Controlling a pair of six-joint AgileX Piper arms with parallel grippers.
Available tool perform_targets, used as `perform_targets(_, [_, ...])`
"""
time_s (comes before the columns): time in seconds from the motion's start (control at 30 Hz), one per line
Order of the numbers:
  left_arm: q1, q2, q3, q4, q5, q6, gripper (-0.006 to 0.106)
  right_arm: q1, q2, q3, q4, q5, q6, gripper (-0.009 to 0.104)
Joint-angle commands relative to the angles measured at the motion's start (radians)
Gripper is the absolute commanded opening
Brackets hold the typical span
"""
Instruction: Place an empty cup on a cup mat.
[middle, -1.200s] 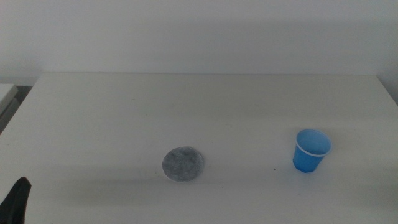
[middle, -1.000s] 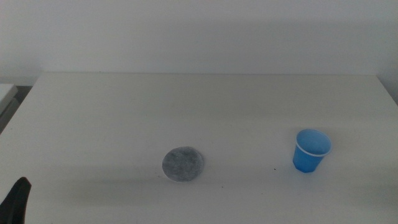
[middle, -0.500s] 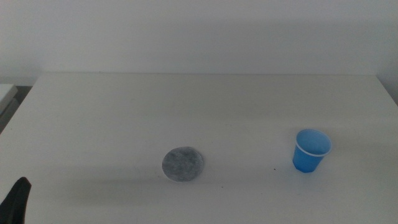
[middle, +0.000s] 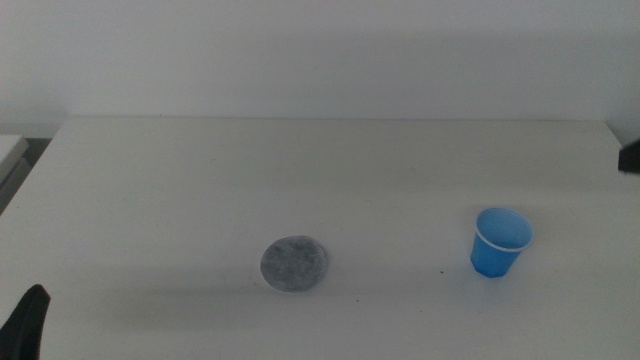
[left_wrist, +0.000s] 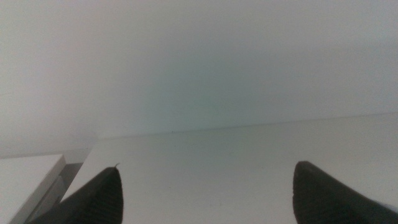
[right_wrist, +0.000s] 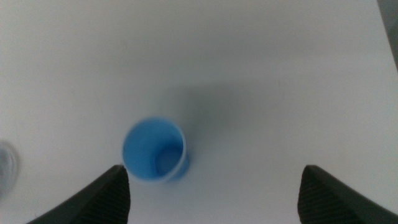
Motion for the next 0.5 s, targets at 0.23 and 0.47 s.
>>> perform_targets(0.23, [-0.002, -0.004, 0.000, -0.002, -0.005, -0.003, 0.094, 0.000, 0.018, -0.033, 0.016, -0.071, 0.017, 0.093])
perform_targets(0.47, [-0.002, -0.004, 0.000, -0.002, -0.005, -0.003, 0.094, 0.000, 0.062, -0.060, 0.027, -0.012, 0.011, 0.093])
